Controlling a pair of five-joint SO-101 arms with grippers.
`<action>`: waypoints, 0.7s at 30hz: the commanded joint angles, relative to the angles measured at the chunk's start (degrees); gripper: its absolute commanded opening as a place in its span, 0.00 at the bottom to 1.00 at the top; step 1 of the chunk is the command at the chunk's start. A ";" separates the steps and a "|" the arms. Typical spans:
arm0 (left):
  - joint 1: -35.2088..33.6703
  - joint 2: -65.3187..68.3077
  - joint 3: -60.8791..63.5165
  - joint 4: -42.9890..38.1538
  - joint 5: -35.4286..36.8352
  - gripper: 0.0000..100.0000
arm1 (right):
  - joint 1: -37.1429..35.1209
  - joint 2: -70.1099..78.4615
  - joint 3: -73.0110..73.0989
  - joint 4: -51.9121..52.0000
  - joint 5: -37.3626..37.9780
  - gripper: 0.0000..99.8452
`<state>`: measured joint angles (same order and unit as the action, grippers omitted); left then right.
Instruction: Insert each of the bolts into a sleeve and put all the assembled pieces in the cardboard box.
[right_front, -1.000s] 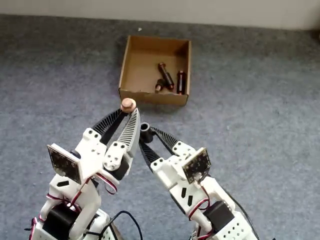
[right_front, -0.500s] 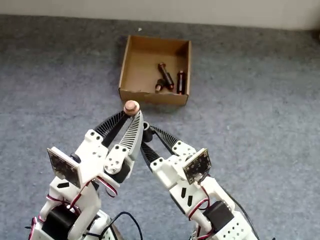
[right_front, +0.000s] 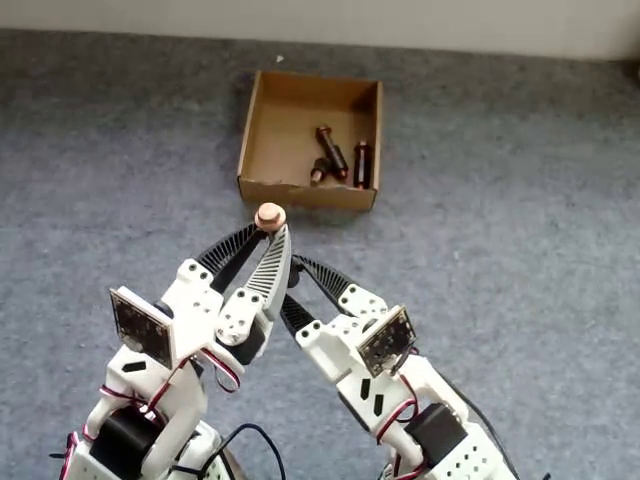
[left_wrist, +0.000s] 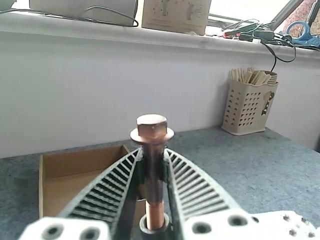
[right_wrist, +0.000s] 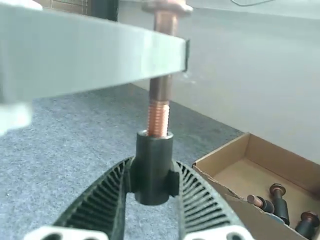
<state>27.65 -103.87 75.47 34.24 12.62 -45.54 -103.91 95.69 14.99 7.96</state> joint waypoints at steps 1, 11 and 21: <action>0.92 -0.48 0.75 -1.05 -0.70 0.01 | 2.24 -0.84 6.02 -1.80 0.53 0.00; 0.84 -0.48 1.54 1.49 -0.88 0.07 | 3.38 -0.84 6.55 -6.20 0.53 0.00; -2.51 -0.40 1.36 5.98 -0.88 0.17 | 6.11 -0.84 6.55 -5.85 0.44 0.00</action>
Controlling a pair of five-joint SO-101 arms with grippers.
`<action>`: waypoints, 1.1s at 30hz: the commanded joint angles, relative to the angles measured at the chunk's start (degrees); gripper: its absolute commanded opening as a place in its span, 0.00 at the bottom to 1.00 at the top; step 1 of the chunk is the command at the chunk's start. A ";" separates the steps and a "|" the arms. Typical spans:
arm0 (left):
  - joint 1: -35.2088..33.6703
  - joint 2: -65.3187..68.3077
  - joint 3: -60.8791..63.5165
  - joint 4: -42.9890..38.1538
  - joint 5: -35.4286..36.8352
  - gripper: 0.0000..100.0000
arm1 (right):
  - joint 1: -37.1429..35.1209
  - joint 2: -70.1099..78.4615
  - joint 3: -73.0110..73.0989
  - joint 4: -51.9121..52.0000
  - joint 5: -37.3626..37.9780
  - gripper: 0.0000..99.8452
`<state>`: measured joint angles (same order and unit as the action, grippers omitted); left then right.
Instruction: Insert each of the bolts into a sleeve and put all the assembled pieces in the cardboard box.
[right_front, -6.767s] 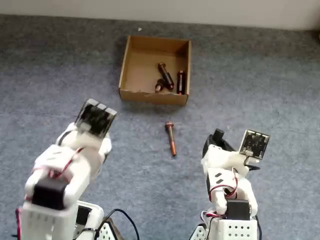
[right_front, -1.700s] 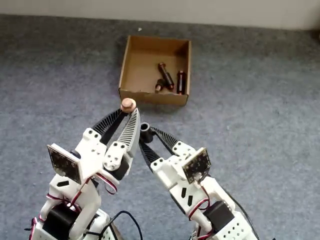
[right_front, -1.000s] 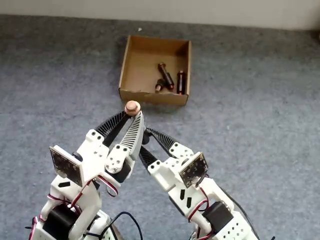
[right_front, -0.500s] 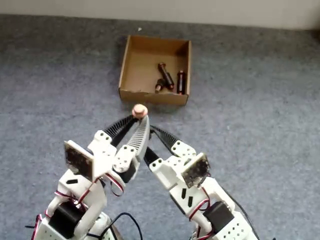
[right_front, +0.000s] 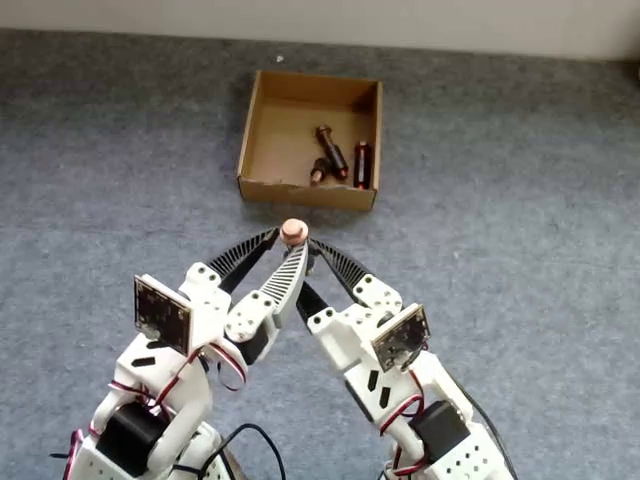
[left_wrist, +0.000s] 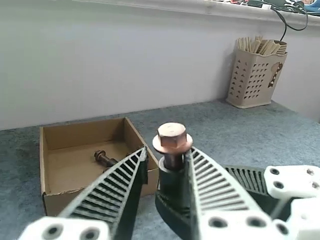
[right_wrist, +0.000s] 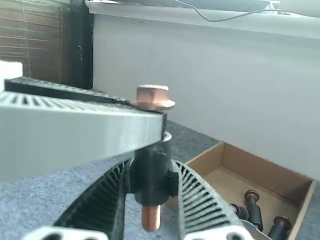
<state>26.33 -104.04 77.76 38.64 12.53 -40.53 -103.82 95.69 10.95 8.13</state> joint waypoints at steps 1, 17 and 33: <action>-1.45 -0.22 -1.27 2.37 -0.79 0.17 | 1.19 -0.92 6.55 -1.71 0.18 0.00; -1.98 -0.22 -3.82 6.77 -0.88 0.17 | 22.29 -0.31 6.55 2.07 -17.58 0.00; -17.80 -0.48 9.89 4.92 -18.64 0.01 | 26.33 -0.31 6.55 4.88 -17.49 0.00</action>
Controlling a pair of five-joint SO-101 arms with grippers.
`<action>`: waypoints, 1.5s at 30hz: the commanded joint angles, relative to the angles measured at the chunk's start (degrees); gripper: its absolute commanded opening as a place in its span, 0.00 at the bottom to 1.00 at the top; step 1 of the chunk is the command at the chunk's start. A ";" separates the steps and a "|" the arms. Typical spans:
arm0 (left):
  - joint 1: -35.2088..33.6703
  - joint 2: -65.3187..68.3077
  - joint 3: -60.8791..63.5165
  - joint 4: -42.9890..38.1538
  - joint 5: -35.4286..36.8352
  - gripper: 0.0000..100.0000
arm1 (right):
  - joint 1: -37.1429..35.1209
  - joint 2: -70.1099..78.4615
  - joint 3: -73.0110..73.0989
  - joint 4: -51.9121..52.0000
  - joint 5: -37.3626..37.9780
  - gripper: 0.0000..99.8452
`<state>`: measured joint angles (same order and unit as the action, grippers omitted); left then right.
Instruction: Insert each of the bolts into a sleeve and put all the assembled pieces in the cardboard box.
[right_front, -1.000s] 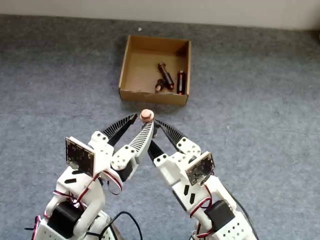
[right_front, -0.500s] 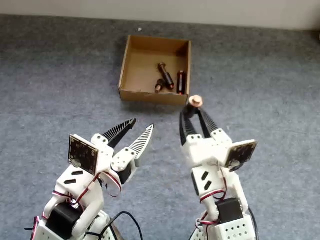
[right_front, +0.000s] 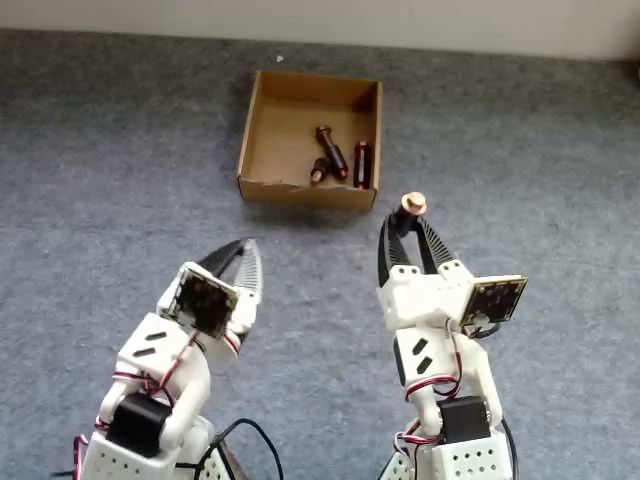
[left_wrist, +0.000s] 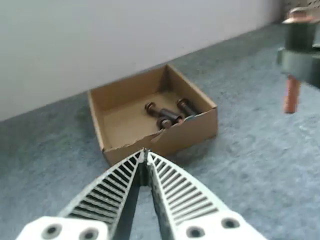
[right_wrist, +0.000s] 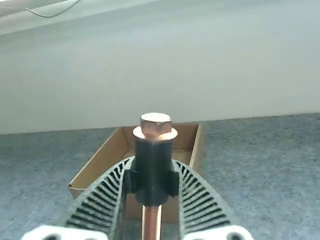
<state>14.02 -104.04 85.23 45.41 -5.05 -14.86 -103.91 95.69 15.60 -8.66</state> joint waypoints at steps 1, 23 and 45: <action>-6.99 -0.48 4.00 -2.46 -1.05 0.01 | 0.66 -0.22 6.55 0.22 -0.70 0.00; -11.47 -0.22 11.91 2.29 -1.14 0.01 | -6.99 38.02 -31.16 -3.30 -0.53 0.00; -11.56 -0.22 11.91 3.96 -1.41 0.01 | -8.92 113.27 -66.59 -34.95 15.03 0.01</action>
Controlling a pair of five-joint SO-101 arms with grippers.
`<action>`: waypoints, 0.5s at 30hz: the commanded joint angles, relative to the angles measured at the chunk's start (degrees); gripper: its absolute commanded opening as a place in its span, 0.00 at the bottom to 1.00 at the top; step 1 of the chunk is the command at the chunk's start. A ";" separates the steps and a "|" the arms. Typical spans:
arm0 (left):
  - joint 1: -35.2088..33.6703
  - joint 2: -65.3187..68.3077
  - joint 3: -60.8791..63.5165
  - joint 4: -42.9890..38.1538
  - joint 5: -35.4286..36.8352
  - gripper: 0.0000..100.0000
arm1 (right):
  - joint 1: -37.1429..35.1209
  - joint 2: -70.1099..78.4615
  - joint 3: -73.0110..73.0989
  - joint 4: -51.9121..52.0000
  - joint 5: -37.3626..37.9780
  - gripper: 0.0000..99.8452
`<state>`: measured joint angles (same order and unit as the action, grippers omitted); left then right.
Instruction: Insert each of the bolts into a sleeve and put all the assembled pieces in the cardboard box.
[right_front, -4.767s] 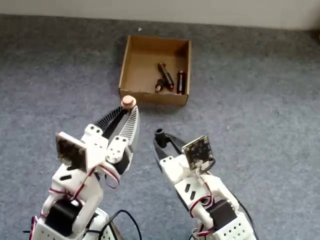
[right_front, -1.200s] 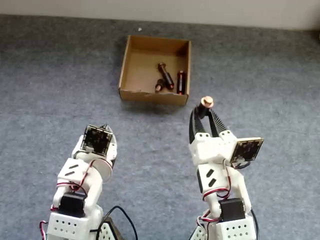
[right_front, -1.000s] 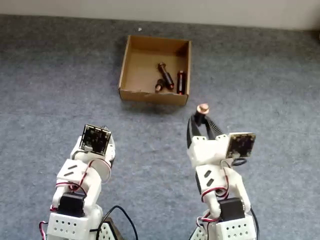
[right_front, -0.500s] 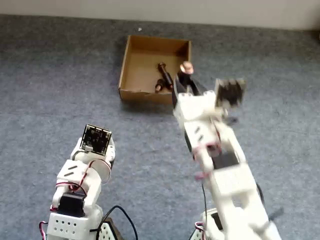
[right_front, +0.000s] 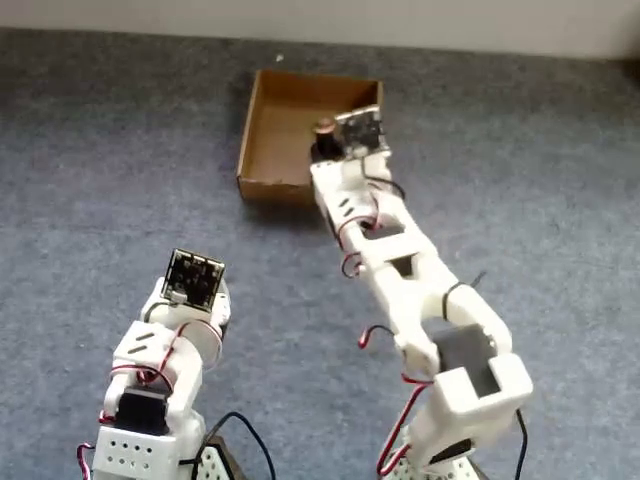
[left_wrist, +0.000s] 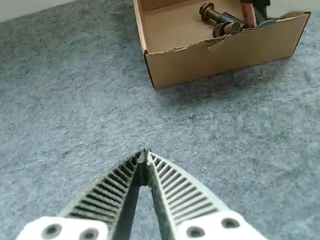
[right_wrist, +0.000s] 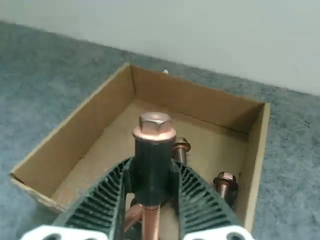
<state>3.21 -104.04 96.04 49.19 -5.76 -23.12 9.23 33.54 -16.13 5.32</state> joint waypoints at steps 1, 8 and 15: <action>-0.75 -0.22 1.10 0.26 -0.70 0.01 | -0.66 1.01 -4.44 -3.21 1.05 0.01; -0.75 -0.22 1.10 0.26 -0.70 0.01 | -0.57 3.12 -4.44 -2.86 1.05 0.10; -0.75 -0.22 1.10 0.26 -0.70 0.01 | -1.01 -1.80 -3.91 4.97 1.05 0.15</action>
<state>3.21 -104.04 96.04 49.19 -5.76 -23.38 13.10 32.22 -15.34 5.76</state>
